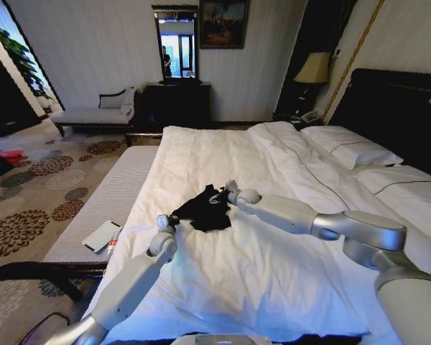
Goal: Fold the clothes on the bed.
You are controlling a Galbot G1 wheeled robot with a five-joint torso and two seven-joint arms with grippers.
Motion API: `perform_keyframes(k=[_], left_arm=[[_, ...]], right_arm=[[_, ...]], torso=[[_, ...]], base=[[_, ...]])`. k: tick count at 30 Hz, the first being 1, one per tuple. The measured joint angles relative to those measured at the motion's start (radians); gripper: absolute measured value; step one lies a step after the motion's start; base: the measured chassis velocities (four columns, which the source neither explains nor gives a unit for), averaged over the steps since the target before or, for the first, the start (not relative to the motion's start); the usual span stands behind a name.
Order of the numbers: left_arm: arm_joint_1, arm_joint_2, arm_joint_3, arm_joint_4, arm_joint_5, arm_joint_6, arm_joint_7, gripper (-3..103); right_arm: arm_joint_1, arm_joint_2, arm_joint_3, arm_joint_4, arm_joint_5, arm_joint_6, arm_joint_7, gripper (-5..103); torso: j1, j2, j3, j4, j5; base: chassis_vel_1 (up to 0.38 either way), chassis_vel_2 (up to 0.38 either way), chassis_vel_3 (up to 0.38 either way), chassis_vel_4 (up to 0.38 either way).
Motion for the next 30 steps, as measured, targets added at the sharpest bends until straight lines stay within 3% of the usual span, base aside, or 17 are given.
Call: perform_keyframes(k=[3, 5, 9, 11, 15, 17, 23, 30], left_arm=[[0.000, 0.004, 0.000, -0.004, -0.001, 0.000, 0.000, 0], [0.001, 0.005, -0.003, -0.005, -0.001, 0.000, 0.000, 0], [0.011, 0.005, -0.006, -0.005, -0.001, -0.003, 0.000, 0], [0.012, 0.005, -0.006, -0.004, 0.000, -0.003, 0.000, 0], [0.013, 0.002, 0.000, -0.003, 0.005, -0.004, -0.001, 0], [0.012, 0.002, 0.001, -0.003, 0.005, -0.004, -0.001, 0], [0.010, 0.009, 0.002, -0.007, 0.005, -0.004, -0.002, 0], [0.009, 0.013, -0.002, -0.019, 0.002, -0.004, -0.008, 0]], right_arm=[[0.005, 0.009, -0.004, -0.022, 0.006, 0.006, 0.001, 78], [0.010, 0.009, -0.007, -0.026, 0.009, 0.008, 0.002, 78], [0.016, 0.003, -0.015, -0.025, 0.012, 0.011, 0.009, 56], [0.014, 0.002, -0.015, -0.024, 0.009, 0.012, 0.012, 56], [0.003, 0.004, -0.015, -0.021, 0.002, 0.018, 0.031, 34], [0.003, 0.004, -0.015, -0.020, 0.002, 0.018, 0.035, 34], [0.009, -0.004, -0.008, -0.006, 0.008, 0.018, 0.047, 7], [0.019, -0.032, 0.007, 0.037, 0.015, 0.018, 0.060, 1]], torso=[[0.000, 0.000, 0.000, 0.0000, 0.0001], [0.000, 0.000, 0.000, -0.0003, 0.0001], [0.000, 0.000, 0.000, -0.0002, 0.0000], [0.000, 0.000, 0.000, -0.0002, 0.0000], [0.000, 0.000, 0.000, -0.0002, 0.0001], [0.000, 0.000, 0.000, -0.0001, 0.0001], [0.000, 0.000, 0.000, -0.0001, 0.0001], [0.000, 0.000, 0.000, -0.0002, 0.0001]], base=[[0.000, 0.000, 0.000, 0.000], [0.000, 0.000, 0.000, 0.000], [0.000, 0.000, 0.000, 0.000], [0.000, 0.000, 0.000, 0.000], [0.000, 0.000, 0.000, 0.000], [0.000, 0.000, 0.000, 0.000], [0.000, 0.000, 0.000, 0.000], [0.000, 0.000, 0.000, 0.000]])
